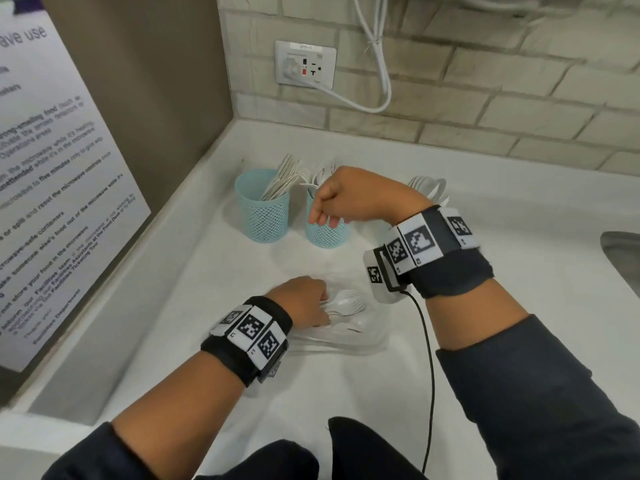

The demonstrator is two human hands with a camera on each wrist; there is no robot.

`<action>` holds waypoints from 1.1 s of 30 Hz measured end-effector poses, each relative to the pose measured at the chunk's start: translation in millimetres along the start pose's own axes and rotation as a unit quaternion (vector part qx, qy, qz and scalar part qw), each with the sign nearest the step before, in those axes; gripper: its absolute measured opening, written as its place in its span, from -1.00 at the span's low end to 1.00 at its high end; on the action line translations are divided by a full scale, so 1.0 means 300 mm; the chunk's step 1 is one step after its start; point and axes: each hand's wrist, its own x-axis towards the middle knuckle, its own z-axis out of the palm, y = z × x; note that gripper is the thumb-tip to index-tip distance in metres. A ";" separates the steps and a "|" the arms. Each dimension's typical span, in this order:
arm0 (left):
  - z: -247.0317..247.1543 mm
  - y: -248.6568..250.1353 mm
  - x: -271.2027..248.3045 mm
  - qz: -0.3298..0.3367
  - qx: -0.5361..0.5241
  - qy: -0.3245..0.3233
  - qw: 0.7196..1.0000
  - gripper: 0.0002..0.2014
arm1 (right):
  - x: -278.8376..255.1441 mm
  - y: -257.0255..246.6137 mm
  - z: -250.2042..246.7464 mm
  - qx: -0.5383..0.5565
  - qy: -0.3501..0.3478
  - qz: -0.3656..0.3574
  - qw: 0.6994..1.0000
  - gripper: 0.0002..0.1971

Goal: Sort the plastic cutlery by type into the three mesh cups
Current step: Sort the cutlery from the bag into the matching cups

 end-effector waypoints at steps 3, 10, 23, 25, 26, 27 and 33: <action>0.001 -0.004 -0.001 0.005 0.003 -0.009 1.000 -0.65 | -0.026 0.038 0.028 -0.102 -0.130 0.104 0.981 -0.75; -0.010 -0.006 -0.001 0.020 0.004 -0.014 1.000 -0.73 | -0.060 0.158 0.091 -0.158 -0.151 0.147 0.965 -0.75; -0.001 -0.011 0.020 0.024 0.008 -0.004 1.000 -0.77 | -0.080 0.219 0.136 -0.142 -0.167 0.171 0.961 -0.69; -0.007 -0.017 0.020 0.023 -0.006 -0.006 1.000 -0.88 | -0.084 0.217 0.132 -0.140 -0.166 0.174 0.960 -0.68; -0.010 -0.021 0.020 0.022 -0.022 -0.007 0.999 -0.84 | -0.087 0.215 0.130 -0.139 -0.168 0.177 0.960 -0.68; -0.014 -0.025 0.020 0.024 -0.043 -0.008 0.999 -0.76 | -0.090 0.214 0.127 -0.139 -0.168 0.179 0.959 -0.67; -0.043 -0.043 0.011 0.041 -0.245 0.004 0.969 -0.83 | -0.110 0.214 0.094 -0.083 -0.147 0.158 0.973 -0.49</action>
